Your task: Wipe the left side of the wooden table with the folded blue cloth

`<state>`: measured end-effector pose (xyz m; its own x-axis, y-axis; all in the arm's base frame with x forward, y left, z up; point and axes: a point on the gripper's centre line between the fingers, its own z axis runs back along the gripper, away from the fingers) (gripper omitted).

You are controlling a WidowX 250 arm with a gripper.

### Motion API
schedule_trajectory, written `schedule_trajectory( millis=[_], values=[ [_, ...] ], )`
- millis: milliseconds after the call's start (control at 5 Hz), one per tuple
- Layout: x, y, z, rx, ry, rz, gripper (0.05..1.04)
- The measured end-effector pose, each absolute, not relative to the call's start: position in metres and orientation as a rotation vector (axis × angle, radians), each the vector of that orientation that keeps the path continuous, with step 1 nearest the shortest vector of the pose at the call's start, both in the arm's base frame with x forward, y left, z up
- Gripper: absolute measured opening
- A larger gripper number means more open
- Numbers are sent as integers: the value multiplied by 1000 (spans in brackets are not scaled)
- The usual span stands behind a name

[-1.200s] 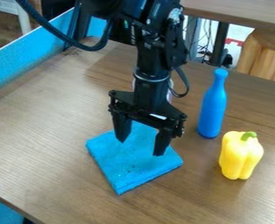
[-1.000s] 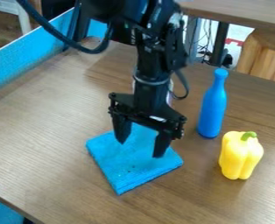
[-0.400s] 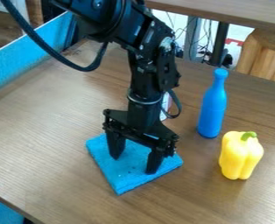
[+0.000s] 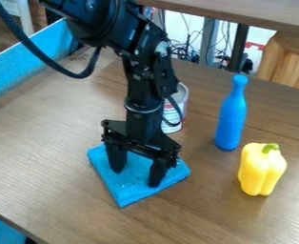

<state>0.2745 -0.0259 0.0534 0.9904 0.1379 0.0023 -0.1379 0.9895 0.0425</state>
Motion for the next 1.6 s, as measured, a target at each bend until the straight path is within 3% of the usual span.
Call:
schedule_trajectory(
  millis=[800, 1400, 1600],
  values=[
    [304, 81, 48, 10, -23, 428, 1001],
    [298, 157, 47, 53, -6, 596, 1001],
    [298, 162, 45, 53, 3, 580, 1002]
  ],
)
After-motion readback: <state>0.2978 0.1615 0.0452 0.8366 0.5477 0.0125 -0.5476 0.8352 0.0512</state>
